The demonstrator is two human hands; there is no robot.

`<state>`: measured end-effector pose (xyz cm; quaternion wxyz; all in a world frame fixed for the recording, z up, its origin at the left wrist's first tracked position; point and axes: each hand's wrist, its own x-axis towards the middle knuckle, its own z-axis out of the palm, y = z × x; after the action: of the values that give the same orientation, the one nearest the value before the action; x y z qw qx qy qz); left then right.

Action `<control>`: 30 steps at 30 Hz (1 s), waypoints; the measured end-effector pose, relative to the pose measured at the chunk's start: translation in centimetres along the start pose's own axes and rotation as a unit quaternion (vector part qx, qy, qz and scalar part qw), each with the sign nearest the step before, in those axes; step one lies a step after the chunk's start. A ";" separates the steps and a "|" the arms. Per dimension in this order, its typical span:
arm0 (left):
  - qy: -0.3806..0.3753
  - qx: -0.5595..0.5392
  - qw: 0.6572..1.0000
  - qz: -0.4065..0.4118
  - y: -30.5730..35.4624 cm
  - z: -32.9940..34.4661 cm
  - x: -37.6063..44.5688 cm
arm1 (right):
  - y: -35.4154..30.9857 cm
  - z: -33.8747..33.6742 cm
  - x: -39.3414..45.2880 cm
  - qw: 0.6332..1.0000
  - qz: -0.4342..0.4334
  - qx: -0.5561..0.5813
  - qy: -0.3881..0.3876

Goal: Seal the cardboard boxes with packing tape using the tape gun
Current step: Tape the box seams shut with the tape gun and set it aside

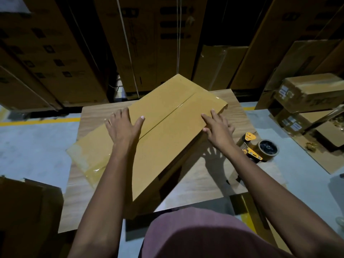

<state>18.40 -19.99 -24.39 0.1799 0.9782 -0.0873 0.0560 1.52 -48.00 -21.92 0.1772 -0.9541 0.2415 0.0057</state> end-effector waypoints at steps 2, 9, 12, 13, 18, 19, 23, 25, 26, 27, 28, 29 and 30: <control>0.005 0.007 1.000 0.002 -0.5 -0.1 -0.4 | -3.1 0.4 -2.1 0.994 0.032 0.078 -0.064; -0.006 0.031 1.000 0.000 -0.2 -0.1 -0.5 | -9.6 5.1 -9.9 0.945 -0.099 0.166 -0.265; -0.019 0.034 0.999 0.004 -0.2 -0.8 -0.4 | -9.0 5.1 -7.7 0.956 -0.080 0.196 -0.203; -0.023 0.033 0.999 0.004 0.0 -1.1 -0.3 | -8.6 5.2 -7.3 0.956 -0.080 0.208 -0.190; -0.055 0.043 0.998 0.006 0.4 -1.9 -0.4 | -7.2 4.1 -4.0 0.964 -0.076 0.224 -0.124; -0.061 0.041 0.997 0.005 0.5 -2.0 -0.4 | -7.0 3.5 -3.1 0.966 -0.073 0.223 -0.109; -0.067 0.044 0.997 -0.008 1.9 -2.2 -1.5 | -5.8 1.8 0.4 0.977 -0.039 0.196 -0.080; -0.060 0.052 0.997 -0.017 2.6 -2.0 -2.5 | -5.5 1.4 0.7 0.980 0.004 0.177 -0.090; -0.058 0.057 0.996 -0.020 2.8 -1.9 -2.9 | -5.6 1.3 0.1 0.981 0.023 0.166 -0.095; -0.059 0.061 0.996 -0.021 2.8 -1.9 -3.3 | -5.9 1.3 -1.3 0.982 0.036 0.156 -0.104; -0.061 0.060 0.996 -0.021 2.7 -1.8 -3.5 | -6.3 1.7 -3.3 0.980 0.043 0.151 -0.121; -0.065 0.051 0.996 -0.024 2.3 -1.9 -3.8 | -6.9 2.3 -5.7 0.977 0.040 0.147 -0.147; -0.074 0.036 0.996 -0.032 1.8 -2.0 -4.0 | -7.5 3.1 -8.3 0.975 0.025 0.137 -0.174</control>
<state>14.00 -20.36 -22.51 0.1393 0.9878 -0.0666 -0.0189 -2.14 -37.01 -21.54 0.3454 -0.8988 0.2291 0.1428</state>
